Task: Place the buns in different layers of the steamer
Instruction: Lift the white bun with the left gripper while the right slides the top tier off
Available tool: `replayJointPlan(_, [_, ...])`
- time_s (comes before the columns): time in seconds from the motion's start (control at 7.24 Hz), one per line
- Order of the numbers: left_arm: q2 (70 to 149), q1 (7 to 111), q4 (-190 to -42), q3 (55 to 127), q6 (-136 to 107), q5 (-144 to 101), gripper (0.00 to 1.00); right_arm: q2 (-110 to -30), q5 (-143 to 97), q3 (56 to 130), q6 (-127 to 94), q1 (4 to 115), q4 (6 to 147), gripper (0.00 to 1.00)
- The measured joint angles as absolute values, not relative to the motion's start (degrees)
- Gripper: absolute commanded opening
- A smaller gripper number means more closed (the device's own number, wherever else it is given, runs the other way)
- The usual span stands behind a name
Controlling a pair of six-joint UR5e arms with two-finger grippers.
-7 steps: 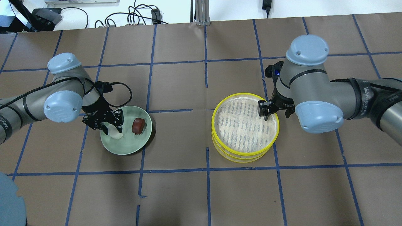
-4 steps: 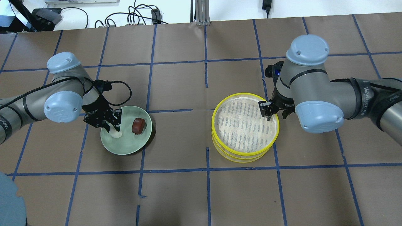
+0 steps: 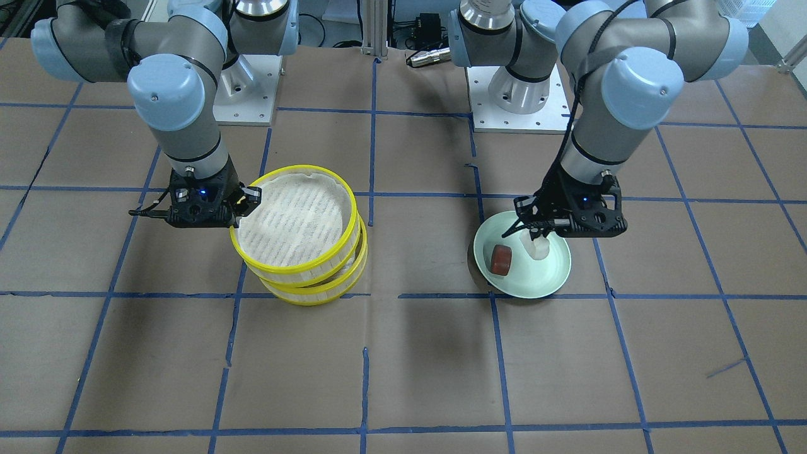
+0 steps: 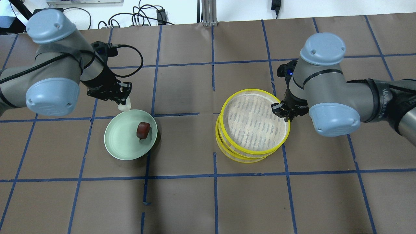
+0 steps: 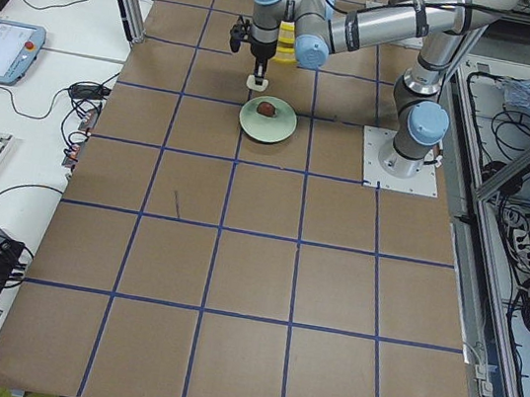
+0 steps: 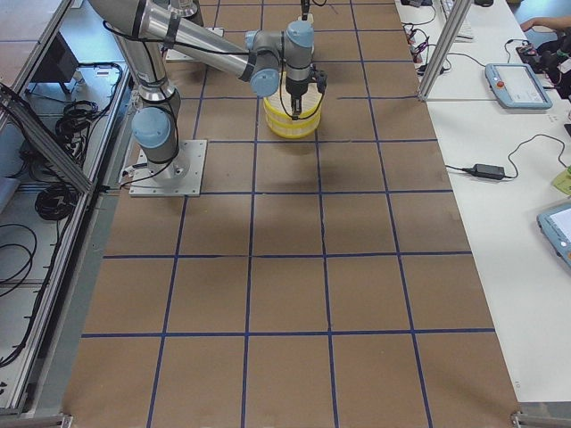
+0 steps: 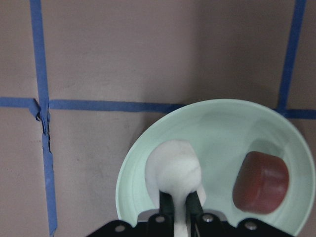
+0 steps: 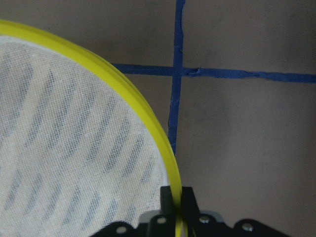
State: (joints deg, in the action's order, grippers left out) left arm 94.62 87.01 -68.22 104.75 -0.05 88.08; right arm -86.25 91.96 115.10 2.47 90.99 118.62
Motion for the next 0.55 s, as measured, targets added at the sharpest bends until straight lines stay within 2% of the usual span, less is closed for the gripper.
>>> replayJointPlan(0.28, [94.7,91.7,-68.8,102.1,-7.2,86.4,0.01,-87.3,92.1,112.6,4.5,88.0,116.4,0.11])
replayJointPlan(0.55, [95.6,93.4,-68.3,102.1,-11.4,82.5,0.01,-87.5,92.2,110.2,9.5,79.7,112.5,0.1])
